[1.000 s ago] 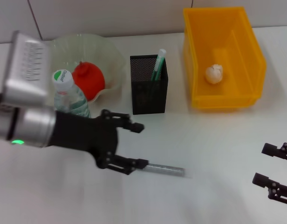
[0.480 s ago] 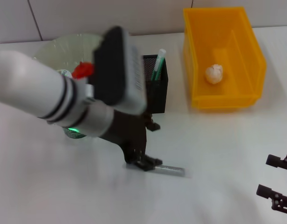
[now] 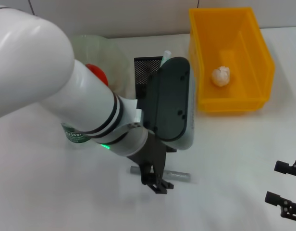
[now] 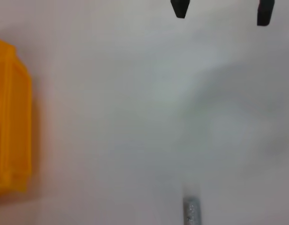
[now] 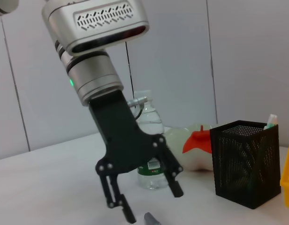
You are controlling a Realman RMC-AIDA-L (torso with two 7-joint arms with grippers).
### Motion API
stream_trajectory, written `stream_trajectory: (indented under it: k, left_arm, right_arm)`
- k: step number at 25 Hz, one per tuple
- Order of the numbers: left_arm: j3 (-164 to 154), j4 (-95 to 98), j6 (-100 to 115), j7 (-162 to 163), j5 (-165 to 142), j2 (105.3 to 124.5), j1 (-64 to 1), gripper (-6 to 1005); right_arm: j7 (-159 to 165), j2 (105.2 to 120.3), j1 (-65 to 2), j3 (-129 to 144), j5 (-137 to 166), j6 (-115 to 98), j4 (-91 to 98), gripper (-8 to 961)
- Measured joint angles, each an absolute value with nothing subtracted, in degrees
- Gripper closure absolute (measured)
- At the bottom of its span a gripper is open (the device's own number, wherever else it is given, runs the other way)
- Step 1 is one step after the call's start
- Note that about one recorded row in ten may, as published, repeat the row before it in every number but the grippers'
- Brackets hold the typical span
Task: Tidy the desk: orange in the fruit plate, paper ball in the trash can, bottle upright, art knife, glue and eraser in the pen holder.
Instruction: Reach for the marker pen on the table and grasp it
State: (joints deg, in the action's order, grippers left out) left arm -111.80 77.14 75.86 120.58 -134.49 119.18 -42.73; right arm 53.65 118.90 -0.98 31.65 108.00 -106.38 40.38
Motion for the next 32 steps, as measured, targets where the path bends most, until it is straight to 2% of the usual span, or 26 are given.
stream_trajectory:
  k: [19, 27, 32]
  left_arm:
    - [-113.6, 70.9, 70.3, 116.9, -132.0, 119.18, -44.1, 308]
    - [-115.4, 68.1, 67.8, 116.8, -131.1, 119.18, -45.4, 457]
    - [-116.5, 66.4, 66.7, 116.8, -130.9, 119.18, -46.1, 498]
  right_arm:
    - [54.5, 119.09, -1.6, 31.5, 108.5, -106.5, 40.2, 225]
    - [54.5, 119.09, -1.5, 31.5, 109.2, -106.5, 40.2, 225]
    - [54.5, 119.1, -1.6, 31.5, 109.2, -106.8, 40.1, 226]
